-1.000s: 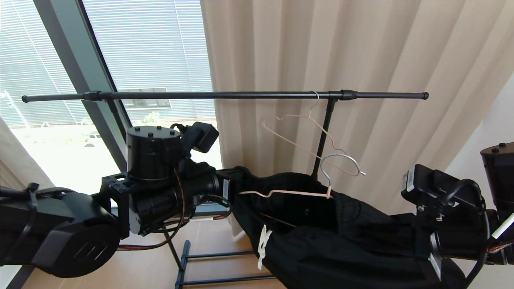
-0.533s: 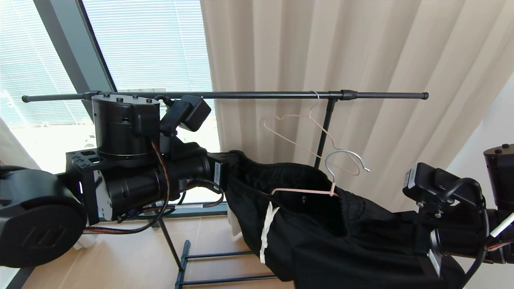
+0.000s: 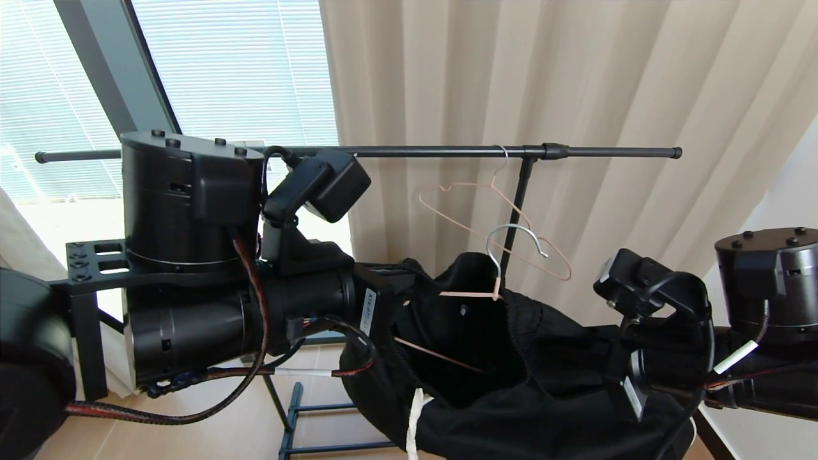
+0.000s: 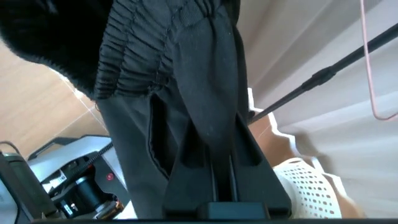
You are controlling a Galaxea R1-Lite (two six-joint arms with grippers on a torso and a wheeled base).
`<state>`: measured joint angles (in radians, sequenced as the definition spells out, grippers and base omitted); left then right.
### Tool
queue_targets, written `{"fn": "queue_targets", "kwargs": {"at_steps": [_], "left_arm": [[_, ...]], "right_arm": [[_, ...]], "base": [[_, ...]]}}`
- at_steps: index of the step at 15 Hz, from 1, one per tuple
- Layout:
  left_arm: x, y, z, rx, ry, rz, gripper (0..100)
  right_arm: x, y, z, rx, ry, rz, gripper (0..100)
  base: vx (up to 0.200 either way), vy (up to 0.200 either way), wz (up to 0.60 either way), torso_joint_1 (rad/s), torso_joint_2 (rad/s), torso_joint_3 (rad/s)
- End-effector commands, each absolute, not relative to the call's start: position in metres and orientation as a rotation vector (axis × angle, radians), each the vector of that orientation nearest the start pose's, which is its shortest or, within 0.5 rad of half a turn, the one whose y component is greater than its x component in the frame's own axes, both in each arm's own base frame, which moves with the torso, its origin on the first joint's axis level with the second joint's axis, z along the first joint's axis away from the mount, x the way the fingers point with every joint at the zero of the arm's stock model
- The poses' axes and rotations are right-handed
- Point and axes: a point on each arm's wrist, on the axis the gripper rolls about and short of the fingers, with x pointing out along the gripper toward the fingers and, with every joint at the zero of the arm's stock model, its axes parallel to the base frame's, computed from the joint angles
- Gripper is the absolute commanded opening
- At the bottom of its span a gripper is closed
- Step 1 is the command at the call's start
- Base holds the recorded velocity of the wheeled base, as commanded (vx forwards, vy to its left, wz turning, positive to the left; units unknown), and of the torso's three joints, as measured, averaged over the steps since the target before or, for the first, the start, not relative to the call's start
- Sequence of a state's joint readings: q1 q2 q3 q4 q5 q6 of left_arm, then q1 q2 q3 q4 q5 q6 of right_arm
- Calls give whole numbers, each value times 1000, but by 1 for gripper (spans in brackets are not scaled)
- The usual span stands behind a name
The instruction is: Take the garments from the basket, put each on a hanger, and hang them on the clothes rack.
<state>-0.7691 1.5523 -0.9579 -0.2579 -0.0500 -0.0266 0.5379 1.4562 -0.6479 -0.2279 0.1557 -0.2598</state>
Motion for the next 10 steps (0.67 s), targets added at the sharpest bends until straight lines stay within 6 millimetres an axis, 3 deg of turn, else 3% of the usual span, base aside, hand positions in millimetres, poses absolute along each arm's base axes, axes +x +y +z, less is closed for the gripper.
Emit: {"fn": "queue_targets", "kwargs": {"at_steps": [1, 3, 5, 10], "left_arm": [[199, -194, 246, 86, 309, -807, 0], [198, -192, 251, 90, 318, -803, 0], [200, -191, 241, 115, 341, -715, 0], [227, -212, 227, 135, 336, -547, 0]], "right_arm": [[196, 130, 157, -376, 529, 764, 0], [198, 134, 158, -355, 502, 751, 0], [195, 136, 161, -255, 468, 745, 0], [183, 130, 150, -208, 377, 827, 0]], "base": [[0, 0, 0, 0, 0, 0], [0, 0, 0, 0, 0, 0], [0, 0, 0, 0, 0, 0], [0, 0, 0, 0, 0, 0]]}}
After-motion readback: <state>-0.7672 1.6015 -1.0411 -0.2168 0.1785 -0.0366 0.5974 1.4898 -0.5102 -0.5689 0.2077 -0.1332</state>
